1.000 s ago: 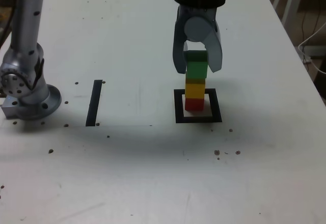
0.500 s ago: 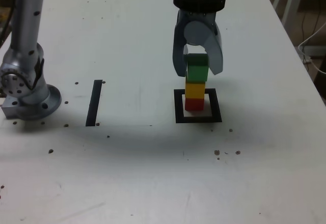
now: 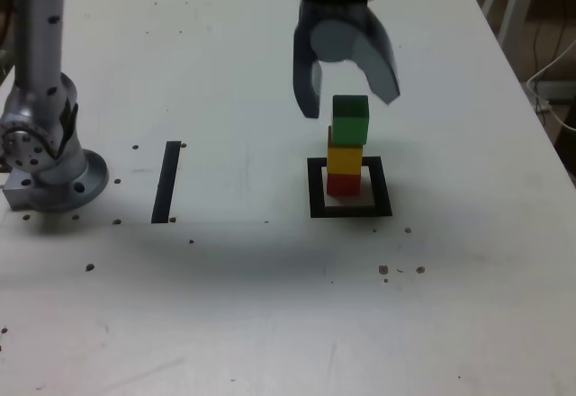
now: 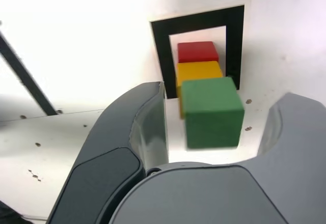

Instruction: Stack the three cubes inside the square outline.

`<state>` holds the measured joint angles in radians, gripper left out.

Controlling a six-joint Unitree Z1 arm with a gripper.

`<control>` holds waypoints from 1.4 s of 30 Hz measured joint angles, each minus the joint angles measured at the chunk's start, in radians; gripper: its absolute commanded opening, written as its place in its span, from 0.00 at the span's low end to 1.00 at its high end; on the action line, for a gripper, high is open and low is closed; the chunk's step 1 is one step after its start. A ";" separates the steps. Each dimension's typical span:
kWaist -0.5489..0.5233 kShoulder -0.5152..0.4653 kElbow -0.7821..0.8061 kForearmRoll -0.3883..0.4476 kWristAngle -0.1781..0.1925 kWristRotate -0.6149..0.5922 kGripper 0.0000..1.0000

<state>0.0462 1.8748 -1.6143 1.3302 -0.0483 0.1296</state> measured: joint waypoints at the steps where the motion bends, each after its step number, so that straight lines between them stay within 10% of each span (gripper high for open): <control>1: 0.000 -0.024 0.014 0.005 0.016 -0.012 0.99; 13: 0.025 -0.187 0.217 0.001 0.037 -0.024 1.00; 28: 0.171 -0.289 0.711 -0.351 0.078 0.050 1.00; 42: 0.177 -0.334 0.881 -0.362 0.080 0.050 1.00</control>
<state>0.2235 1.5407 -0.7336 0.9681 0.0320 0.1796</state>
